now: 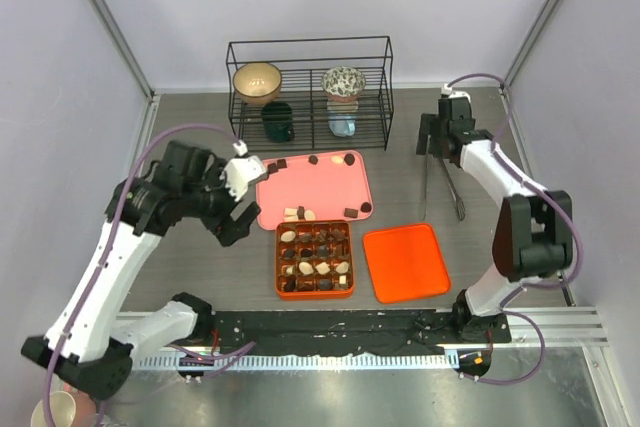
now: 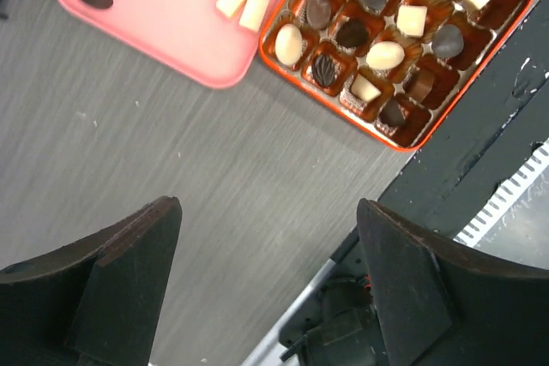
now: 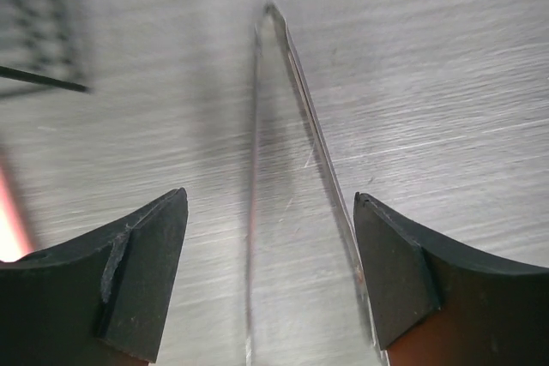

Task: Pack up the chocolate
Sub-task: Place the clamp at the center of the board.

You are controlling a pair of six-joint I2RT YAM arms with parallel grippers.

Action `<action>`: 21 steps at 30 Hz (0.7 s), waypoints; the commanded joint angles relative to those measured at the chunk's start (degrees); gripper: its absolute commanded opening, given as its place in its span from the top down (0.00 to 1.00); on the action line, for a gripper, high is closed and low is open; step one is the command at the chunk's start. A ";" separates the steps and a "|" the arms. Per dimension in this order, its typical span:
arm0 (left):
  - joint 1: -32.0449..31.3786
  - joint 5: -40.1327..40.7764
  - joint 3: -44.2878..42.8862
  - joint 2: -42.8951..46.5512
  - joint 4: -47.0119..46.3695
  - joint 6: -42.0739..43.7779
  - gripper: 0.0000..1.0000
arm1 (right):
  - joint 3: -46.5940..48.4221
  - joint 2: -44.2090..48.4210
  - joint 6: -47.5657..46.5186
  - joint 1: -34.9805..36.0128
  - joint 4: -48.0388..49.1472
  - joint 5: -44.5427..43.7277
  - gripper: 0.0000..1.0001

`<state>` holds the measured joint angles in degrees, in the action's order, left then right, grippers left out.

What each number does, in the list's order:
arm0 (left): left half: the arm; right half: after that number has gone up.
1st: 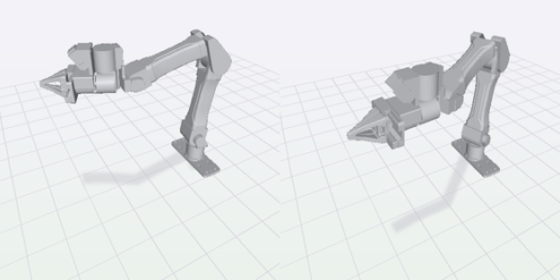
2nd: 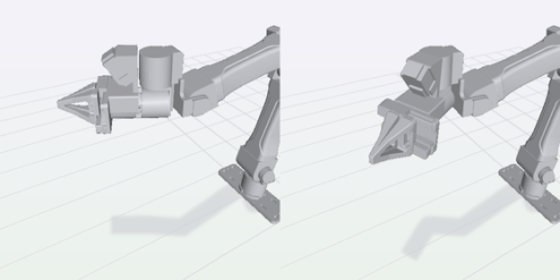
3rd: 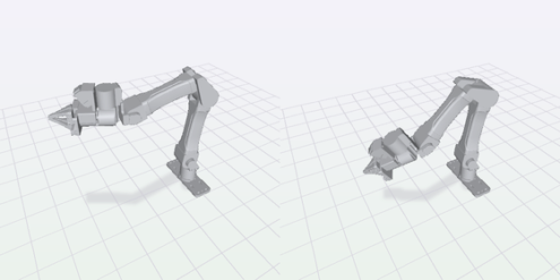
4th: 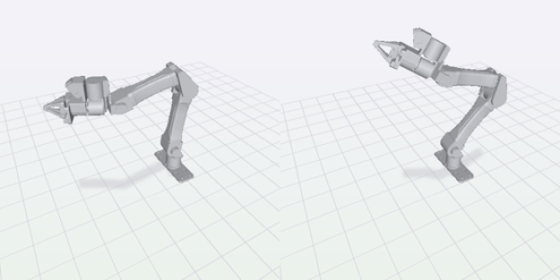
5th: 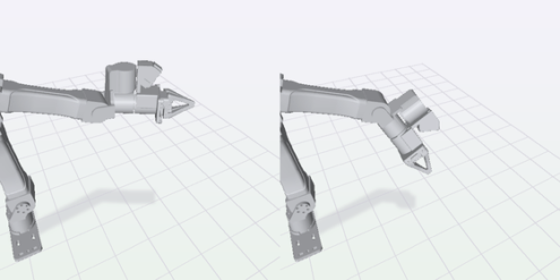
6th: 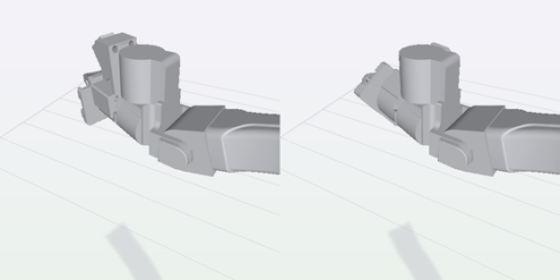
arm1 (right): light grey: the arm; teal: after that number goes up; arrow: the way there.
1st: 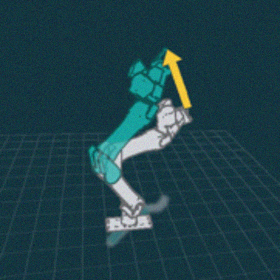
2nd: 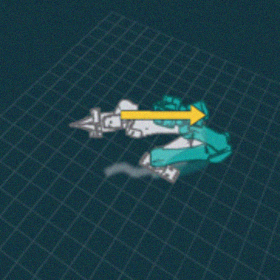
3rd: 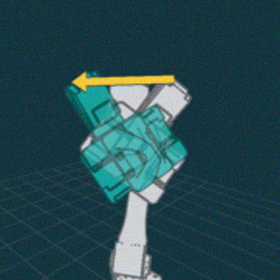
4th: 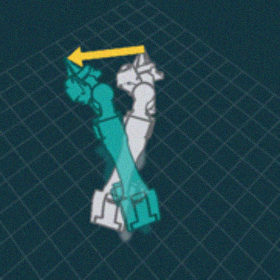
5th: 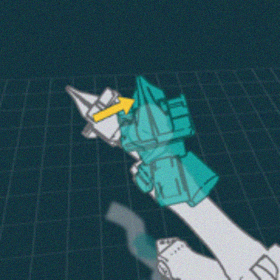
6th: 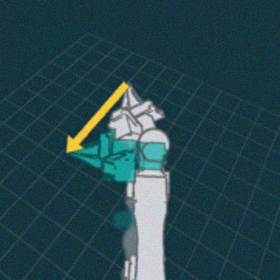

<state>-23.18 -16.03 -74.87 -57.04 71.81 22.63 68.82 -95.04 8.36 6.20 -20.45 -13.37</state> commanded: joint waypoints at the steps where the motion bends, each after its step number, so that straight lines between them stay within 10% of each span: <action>1: -9.99 4.68 -6.25 -6.76 -2.47 -3.04 0.14 | -0.87 11.08 6.65 -0.31 3.14 1.33 0.17; 10: -31.47 13.31 -15.64 -26.18 -9.49 2.85 0.11 | -4.02 23.57 15.37 -0.40 -2.50 1.85 0.00; 21: -34.21 6.81 -27.51 -55.60 -23.20 2.95 0.32 | -9.40 41.14 13.43 -0.31 -1.52 -6.32 0.06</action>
<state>-57.36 -6.52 -96.42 -104.77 55.40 25.39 60.34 -58.96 21.15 6.13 -22.83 -16.27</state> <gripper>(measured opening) 0.729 0.967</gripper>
